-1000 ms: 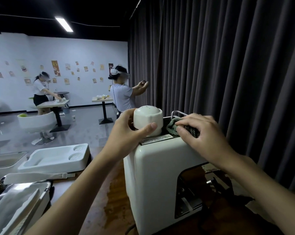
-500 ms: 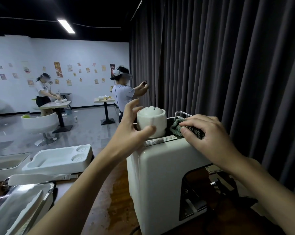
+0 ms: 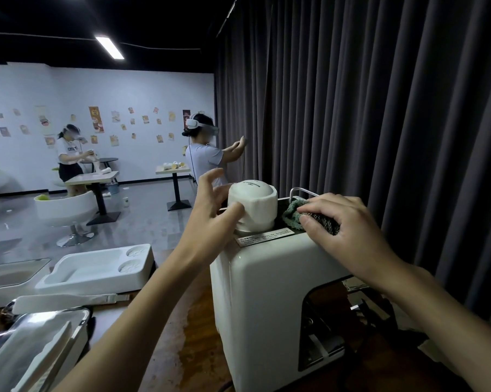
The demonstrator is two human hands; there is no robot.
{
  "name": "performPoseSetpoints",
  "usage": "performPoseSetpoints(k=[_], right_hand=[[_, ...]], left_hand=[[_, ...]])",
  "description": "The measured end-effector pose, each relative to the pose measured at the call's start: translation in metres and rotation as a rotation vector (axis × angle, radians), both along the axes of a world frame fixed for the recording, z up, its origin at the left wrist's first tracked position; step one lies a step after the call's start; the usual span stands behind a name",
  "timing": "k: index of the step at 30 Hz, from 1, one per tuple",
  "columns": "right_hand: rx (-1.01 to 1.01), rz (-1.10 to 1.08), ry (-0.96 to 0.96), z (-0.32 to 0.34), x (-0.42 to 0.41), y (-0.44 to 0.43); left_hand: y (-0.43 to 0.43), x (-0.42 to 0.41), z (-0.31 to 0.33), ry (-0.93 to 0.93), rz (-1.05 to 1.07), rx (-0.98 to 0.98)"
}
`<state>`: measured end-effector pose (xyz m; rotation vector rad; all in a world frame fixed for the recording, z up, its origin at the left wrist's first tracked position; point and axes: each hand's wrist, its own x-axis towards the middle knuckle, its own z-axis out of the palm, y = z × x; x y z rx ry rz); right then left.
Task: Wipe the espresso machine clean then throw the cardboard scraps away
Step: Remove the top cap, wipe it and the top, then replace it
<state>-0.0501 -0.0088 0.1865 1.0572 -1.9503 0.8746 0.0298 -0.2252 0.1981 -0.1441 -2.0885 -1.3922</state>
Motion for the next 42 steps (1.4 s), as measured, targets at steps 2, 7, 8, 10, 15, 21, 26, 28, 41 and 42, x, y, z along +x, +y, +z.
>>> performPoseSetpoints(k=[2, 7, 8, 10, 15, 21, 26, 28, 41, 42], right_hand=[[0.000, 0.000, -0.002, 0.0003, 0.0003, 0.0000], [-0.004, 0.005, -0.005, 0.0005, 0.0012, 0.0001], [-0.004, 0.003, -0.004, 0.0005, 0.0014, 0.0002], [-0.002, 0.002, -0.004, 0.0002, 0.0017, 0.0001], [-0.004, -0.002, -0.008, -0.0005, 0.0002, 0.0000], [-0.006, -0.003, -0.012, -0.0008, 0.0005, -0.0002], [0.001, -0.005, -0.014, -0.0007, 0.0012, 0.0000], [0.000, -0.003, -0.015, -0.0004, 0.0013, 0.0001], [0.007, -0.005, -0.012, -0.0003, 0.0015, 0.0005], [0.006, -0.004, -0.011, -0.0003, 0.0014, 0.0004]], left_hand=[[-0.0002, 0.0012, -0.0010, -0.004, -0.006, -0.016], [0.0027, 0.0018, -0.0015, 0.002, 0.025, -0.017], [0.0022, 0.0020, -0.0012, -0.006, 0.000, -0.012], [0.0027, 0.0030, -0.0022, 0.000, 0.001, -0.028], [0.0028, 0.0033, -0.0007, 0.005, 0.016, -0.014], [0.0024, 0.0035, -0.0029, 0.000, 0.044, -0.061], [0.0013, 0.0057, -0.0004, -0.011, -0.024, -0.002], [0.0018, 0.0056, -0.0015, -0.006, 0.024, -0.058], [0.0046, 0.0072, 0.0027, 0.004, -0.035, 0.035], [0.0041, 0.0071, 0.0021, 0.010, -0.029, 0.035]])
